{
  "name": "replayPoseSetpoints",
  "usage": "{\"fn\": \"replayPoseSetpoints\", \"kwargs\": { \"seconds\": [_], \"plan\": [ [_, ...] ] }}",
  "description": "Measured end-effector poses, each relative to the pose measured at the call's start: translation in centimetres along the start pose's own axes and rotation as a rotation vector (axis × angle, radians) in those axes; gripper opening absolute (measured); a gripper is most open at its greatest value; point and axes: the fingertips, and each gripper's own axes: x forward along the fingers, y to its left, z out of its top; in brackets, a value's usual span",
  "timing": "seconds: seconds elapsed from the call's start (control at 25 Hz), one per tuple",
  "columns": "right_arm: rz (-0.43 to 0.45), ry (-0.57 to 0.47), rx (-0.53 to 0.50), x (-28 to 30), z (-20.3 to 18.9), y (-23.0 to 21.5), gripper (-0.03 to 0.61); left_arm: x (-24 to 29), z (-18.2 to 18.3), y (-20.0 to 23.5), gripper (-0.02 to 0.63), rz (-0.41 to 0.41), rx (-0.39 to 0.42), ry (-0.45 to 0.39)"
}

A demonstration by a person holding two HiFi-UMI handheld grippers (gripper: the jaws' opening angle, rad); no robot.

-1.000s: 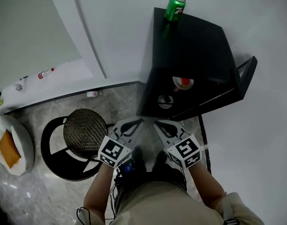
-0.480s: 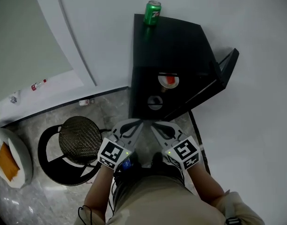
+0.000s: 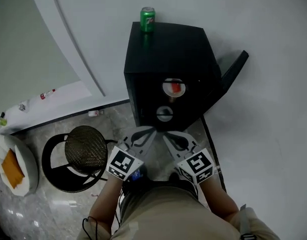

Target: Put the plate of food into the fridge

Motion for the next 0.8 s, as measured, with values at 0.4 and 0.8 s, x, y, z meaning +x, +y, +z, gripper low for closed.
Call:
{"fn": "replayPoseSetpoints", "kwargs": {
  "seconds": [0.4, 0.8],
  "plan": [
    [0.044, -0.082, 0.037, -9.8, -2.1, -5.7, 0.025, 5.2, 2.9, -8.5, 0.009, 0.100, 0.050, -0.005],
    [0.135, -0.084, 0.102, -14.3, -4.1, -7.3, 0.023, 5.3, 3.1, -14.8, 0.009, 0.165, 0.045, 0.084]
  ]
}}
